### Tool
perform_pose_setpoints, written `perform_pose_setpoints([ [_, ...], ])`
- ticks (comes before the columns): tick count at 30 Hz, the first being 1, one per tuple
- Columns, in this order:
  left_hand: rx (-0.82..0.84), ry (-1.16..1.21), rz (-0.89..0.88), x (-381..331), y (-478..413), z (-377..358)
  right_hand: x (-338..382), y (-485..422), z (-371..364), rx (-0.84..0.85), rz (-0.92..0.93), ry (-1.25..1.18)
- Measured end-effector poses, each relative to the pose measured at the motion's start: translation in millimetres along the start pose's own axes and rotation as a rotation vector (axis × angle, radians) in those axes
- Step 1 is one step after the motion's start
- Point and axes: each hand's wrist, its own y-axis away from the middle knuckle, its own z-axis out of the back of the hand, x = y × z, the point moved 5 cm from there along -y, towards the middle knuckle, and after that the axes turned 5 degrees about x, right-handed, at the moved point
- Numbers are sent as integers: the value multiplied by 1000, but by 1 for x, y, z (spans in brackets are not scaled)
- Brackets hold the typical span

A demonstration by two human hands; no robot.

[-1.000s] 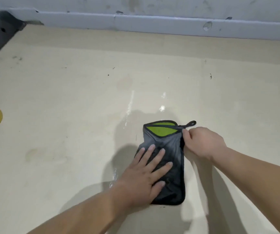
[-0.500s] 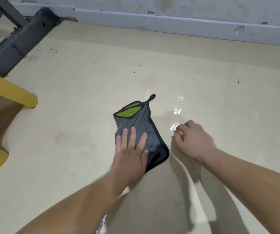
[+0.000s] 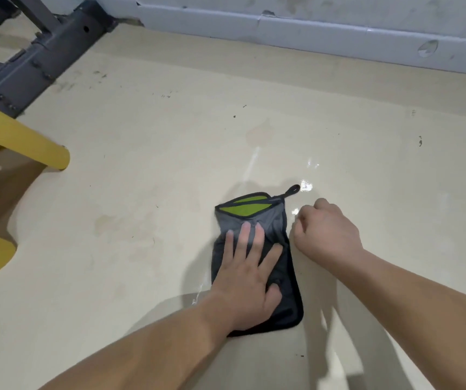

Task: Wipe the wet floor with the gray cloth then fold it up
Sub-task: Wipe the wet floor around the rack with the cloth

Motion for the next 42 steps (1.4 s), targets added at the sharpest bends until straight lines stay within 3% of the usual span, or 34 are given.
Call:
perform_pose_setpoints([
  [3,-30,-72,-140,35,-29,16,20,-4,-6,-60,28,23],
  [5,-64,-67,-117,63,-49,28,34,0,-8,-146,118,43],
  [10,41,17,383,163,-51,42,62,6,-23,-73,273,-73],
  [13,-12,56,531,186,-19,34,64,5,-30,-10,241,13],
  [17,-79,111,617,160,23,12,67,3,-29,97,206,-6],
  [21,-71,72,521,97,63,-10,71,3,-29,207,219,5],
  [25,36,26,387,44,86,-25,74,12,-32,84,298,67],
  [27,87,35,381,35,92,-19,76,21,-35,46,384,65],
  [29,144,91,416,33,101,-5,81,27,-36,117,447,93],
  [35,150,222,599,31,139,27,98,41,-40,312,405,146],
  [42,181,264,472,24,106,9,105,45,-52,331,364,264],
])
